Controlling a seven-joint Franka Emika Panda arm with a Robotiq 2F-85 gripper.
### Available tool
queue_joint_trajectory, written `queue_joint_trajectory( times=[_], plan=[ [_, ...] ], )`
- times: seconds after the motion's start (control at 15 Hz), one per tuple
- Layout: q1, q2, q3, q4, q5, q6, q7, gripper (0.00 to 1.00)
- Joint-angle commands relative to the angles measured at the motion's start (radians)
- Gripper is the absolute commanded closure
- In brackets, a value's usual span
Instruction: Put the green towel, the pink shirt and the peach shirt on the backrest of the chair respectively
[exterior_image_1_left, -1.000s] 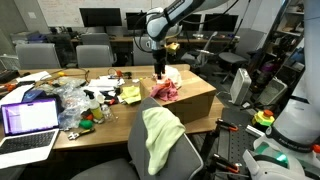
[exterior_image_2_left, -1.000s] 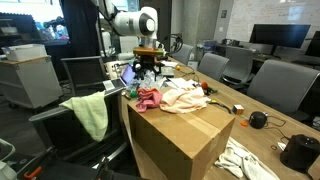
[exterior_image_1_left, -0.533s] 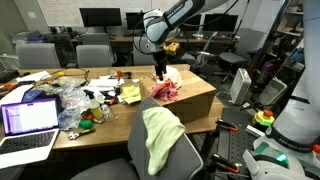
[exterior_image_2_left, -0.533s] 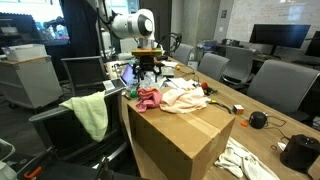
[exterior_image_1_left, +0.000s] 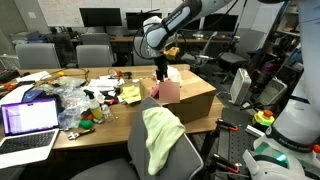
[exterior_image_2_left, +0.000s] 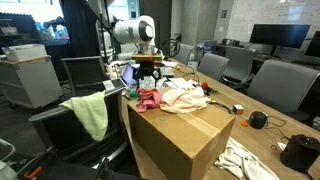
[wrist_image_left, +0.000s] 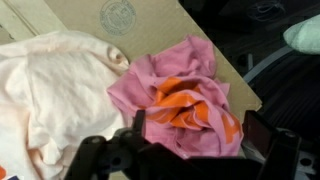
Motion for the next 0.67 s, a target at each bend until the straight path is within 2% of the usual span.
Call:
queue_joint_trajectory(
  times=[0.0,0.6],
  plan=[
    [-0.008,0.025,0.001,0.024,0.014,-0.021,-0.011,0.00],
    [-0.009,0.042,0.012,0.026,0.026,-0.024,-0.020,0.00]
  ],
)
